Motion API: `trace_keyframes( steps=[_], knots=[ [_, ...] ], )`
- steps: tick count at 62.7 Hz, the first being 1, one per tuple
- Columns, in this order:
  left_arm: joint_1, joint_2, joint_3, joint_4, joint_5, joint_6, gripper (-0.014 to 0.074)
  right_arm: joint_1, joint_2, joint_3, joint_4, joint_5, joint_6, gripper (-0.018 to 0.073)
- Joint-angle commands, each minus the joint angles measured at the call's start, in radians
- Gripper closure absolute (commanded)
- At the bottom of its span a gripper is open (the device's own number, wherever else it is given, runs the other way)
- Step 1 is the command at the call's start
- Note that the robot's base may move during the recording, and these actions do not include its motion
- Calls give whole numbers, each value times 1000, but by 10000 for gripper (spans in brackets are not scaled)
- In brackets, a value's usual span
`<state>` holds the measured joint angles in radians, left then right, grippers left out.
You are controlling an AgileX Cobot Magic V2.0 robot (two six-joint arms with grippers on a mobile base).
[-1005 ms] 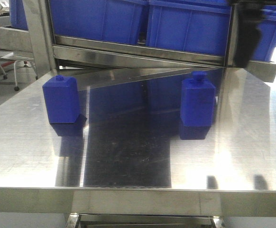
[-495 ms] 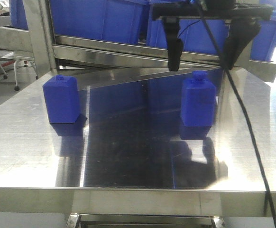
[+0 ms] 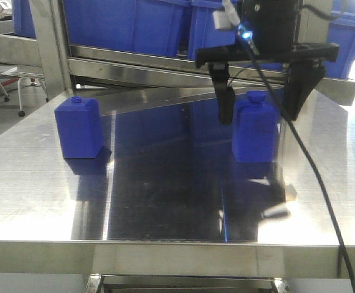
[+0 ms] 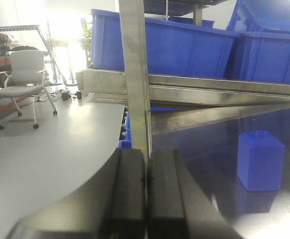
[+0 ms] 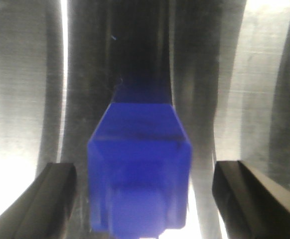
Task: Pick and sort blue part to right shelf
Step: 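Lower the open right gripper over the blue bottle nearer it, then close the right gripper on the blue bottle and lift it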
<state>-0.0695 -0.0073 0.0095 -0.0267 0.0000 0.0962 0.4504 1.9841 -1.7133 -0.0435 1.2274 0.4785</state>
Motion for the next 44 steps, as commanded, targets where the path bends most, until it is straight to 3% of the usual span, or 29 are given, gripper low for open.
trace_keyframes(
  steps=[1, 36, 44],
  knots=[
    [-5, -22, 22, -2, -82, -5, 472, -7, -37, -32, -6, -24, -10, -65],
    [-5, -22, 22, -2, -82, -5, 472, -18, -4, -32, 19, -48, -18, -63],
    [-5, -22, 22, -2, -82, -5, 472, -18, -4, -32, 20, -46, -18, 22]
  ],
)
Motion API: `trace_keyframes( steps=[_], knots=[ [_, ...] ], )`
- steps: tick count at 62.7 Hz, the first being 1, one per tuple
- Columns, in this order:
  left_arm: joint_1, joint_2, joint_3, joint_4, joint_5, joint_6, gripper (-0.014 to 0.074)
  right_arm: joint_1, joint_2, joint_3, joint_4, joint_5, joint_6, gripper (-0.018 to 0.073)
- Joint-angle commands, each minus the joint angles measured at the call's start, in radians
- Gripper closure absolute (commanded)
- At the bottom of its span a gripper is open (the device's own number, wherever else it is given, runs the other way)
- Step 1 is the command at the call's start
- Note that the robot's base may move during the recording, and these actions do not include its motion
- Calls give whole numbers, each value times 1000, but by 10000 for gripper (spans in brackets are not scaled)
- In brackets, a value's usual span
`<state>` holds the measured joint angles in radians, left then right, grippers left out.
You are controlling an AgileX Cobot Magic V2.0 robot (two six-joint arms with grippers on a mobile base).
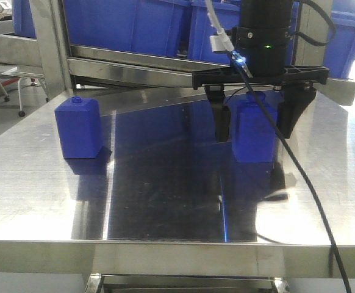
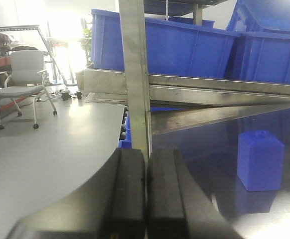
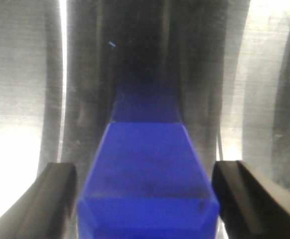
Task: Pick and sort blue part to right shelf
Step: 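Close the right gripper on the blue bottle and lift it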
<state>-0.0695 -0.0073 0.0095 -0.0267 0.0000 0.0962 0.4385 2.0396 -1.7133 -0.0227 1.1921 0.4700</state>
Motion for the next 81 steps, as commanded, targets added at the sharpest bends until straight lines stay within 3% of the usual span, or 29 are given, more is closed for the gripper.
trace_keyframes(
  steps=[1, 12, 24, 38, 43, 58, 66, 81],
  knots=[
    [-5, -22, 22, -2, -82, -5, 472, -6, -60, -32, -1, -10, -10, 47],
    [-5, -22, 22, -2, -82, -5, 472, -6, -65, -32, -1, -6, -10, 169],
    [-5, -22, 22, -2, -82, -5, 472, -7, -125, -32, -19, -32, -16, 177],
    [-5, -22, 22, -2, -82, -5, 472, -45, -277, 61, -100, -103, -105, 177],
    [-5, -22, 22, -2, -82, -5, 472, -73, -354, 146, -124, -168, -126, 177],
    [-5, -22, 22, -2, -82, -5, 472, -196, -614, 465, -93, -455, -334, 177],
    [-5, -22, 22, -2, -82, -5, 472, -279, -740, 623, -69, -597, -366, 177],
    [-5, -22, 22, -2, -82, -5, 472, -392, -940, 876, 78, -837, -497, 177]
  ],
)
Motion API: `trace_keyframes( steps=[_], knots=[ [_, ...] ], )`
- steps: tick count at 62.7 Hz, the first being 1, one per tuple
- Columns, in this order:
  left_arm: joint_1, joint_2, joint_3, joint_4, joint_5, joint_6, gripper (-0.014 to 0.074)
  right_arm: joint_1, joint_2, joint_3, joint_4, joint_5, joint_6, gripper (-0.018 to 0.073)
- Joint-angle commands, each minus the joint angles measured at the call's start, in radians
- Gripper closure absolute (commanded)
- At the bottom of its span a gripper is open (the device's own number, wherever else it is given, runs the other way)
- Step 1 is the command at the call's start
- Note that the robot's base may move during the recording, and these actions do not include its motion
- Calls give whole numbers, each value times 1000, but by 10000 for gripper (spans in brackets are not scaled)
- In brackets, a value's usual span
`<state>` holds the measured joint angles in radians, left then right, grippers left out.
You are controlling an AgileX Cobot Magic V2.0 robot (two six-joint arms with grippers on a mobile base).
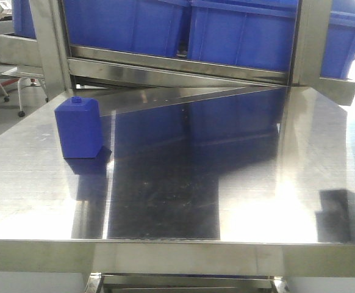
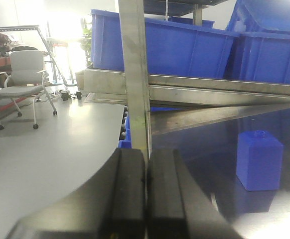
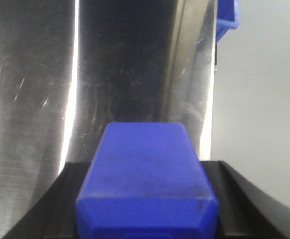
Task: Pick and sort blue part to right shelf
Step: 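Close the right gripper on the blue bottle and lift it, then move the left gripper toward the remaining blue bottle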
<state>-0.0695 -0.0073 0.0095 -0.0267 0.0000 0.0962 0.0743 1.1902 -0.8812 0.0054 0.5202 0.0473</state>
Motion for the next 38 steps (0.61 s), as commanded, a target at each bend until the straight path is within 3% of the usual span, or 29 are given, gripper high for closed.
trace_keyframes(
  steps=[1, 20, 38],
  knots=[
    [-5, -22, 22, -2, -82, -5, 472, -31, -102, 58, 52, -180, -87, 177],
    [-5, -22, 22, -2, -82, -5, 472, -29, -400, 341, 35, -471, -47, 177],
    [-5, -22, 22, -2, -82, -5, 472, -29, -720, 477, -30, -478, -47, 177]
  ],
)
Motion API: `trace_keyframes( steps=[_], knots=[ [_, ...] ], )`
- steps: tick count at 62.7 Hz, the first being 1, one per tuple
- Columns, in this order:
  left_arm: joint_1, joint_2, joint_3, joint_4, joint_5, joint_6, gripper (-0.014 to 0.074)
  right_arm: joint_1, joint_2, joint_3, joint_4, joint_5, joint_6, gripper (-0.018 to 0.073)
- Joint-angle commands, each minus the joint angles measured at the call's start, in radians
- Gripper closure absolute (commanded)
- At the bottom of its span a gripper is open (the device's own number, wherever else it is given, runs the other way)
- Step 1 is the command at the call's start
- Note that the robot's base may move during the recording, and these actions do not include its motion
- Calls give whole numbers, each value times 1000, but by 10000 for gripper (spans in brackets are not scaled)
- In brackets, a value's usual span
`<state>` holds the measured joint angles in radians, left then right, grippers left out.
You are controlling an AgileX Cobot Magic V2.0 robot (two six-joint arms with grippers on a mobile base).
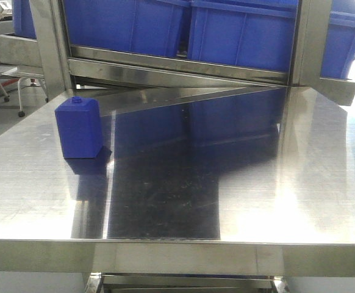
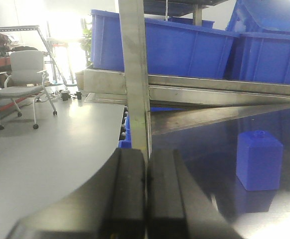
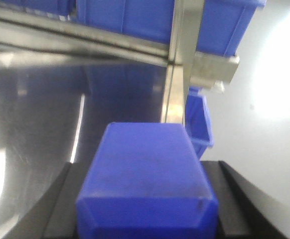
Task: Pick and sort blue part to right shelf
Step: 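Move the left gripper toward the remaining blue bottle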
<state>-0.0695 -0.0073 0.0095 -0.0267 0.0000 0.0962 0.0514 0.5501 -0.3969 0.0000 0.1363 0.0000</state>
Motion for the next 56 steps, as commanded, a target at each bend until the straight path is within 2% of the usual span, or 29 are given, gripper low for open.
trace_keyframes(
  steps=[1, 17, 56],
  knots=[
    [-5, -22, 22, -2, -82, -5, 472, -6, -93, -4, -24, -93, 0, 177],
    [-5, -22, 22, -2, -82, -5, 472, -6, -246, 14, -24, -55, 0, 177],
    [-5, -22, 22, -2, -82, -5, 472, -6, -249, 15, -24, -59, 0, 177]
  ],
)
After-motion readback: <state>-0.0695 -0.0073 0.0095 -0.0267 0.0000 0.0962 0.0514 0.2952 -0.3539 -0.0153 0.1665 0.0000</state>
